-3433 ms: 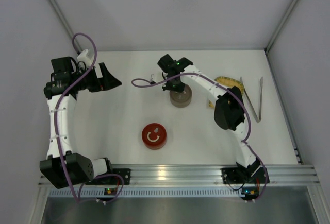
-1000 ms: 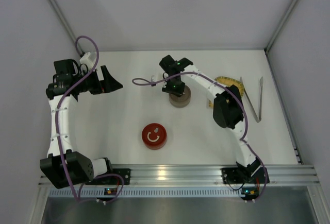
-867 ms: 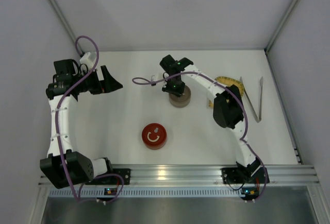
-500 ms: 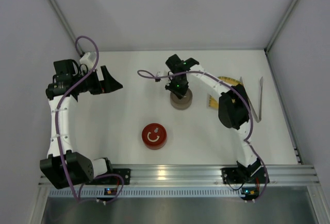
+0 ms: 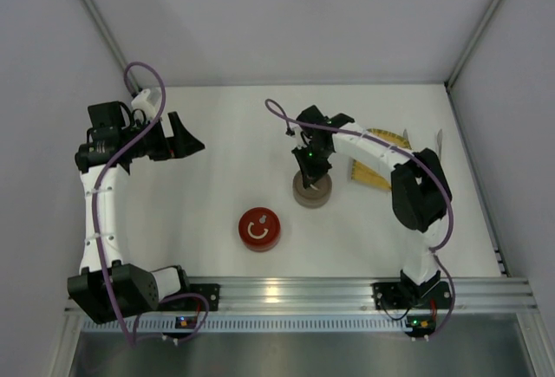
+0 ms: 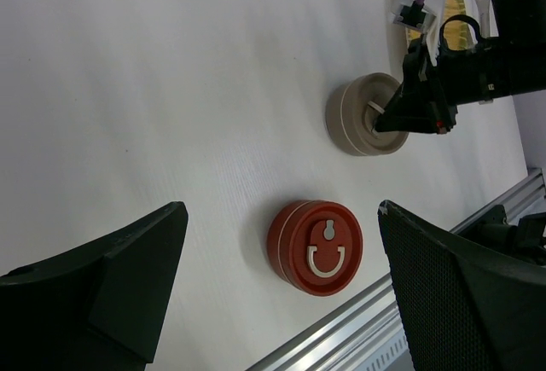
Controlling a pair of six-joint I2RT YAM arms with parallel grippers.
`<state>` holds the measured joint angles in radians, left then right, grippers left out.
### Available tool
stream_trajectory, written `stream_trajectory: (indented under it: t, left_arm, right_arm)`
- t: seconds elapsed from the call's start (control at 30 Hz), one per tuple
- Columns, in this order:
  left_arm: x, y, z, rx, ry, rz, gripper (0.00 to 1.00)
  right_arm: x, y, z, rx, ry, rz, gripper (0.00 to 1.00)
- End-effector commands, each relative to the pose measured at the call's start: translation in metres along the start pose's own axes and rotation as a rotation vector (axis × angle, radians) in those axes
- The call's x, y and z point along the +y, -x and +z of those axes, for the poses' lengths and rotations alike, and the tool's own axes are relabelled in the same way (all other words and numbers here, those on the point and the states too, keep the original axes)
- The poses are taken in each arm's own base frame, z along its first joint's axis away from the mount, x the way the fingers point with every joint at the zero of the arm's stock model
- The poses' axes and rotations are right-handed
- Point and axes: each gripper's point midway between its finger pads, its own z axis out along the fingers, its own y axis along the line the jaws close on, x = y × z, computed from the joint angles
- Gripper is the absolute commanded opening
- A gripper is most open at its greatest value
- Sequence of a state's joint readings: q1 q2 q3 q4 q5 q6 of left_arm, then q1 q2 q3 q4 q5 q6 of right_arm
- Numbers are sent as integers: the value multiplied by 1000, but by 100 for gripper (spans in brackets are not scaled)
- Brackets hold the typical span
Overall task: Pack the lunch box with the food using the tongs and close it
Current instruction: Close the box lid on the packing box.
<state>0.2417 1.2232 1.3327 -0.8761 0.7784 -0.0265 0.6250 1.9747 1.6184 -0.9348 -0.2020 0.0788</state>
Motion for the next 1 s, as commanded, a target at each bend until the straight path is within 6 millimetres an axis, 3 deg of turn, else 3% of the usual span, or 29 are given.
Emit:
stream_trajectory:
  t: [0.0,0.17,0.27,0.5,0.7,0.8,0.97]
  left_arm:
    - [-2,5,-8,-31,17,31,98]
    - [-1,4,-6,-31,17,28,98]
    - [0,2,-4,-30,9,18,98]
    - [-2,4,-2,-28,-9,11,98]
    - [-6,5,-3,-31,-26,8,98]
    - [-8,5,-3,-32,-34,14,98]
    - [-13,5,-4,-32,-60,15,98]
  right_arm:
    - [10,-41,32,125,51,243,0]
    - [28,-44,23,96,146,256,0]
    - [40,-47,19,89,218,260,7]
    - [44,-48,3,51,225,249,20]
    - [45,-43,-9,23,238,204,20]
    - [59,-41,-20,14,369,114,17]
    - [69,-41,-29,9,508,32,23]
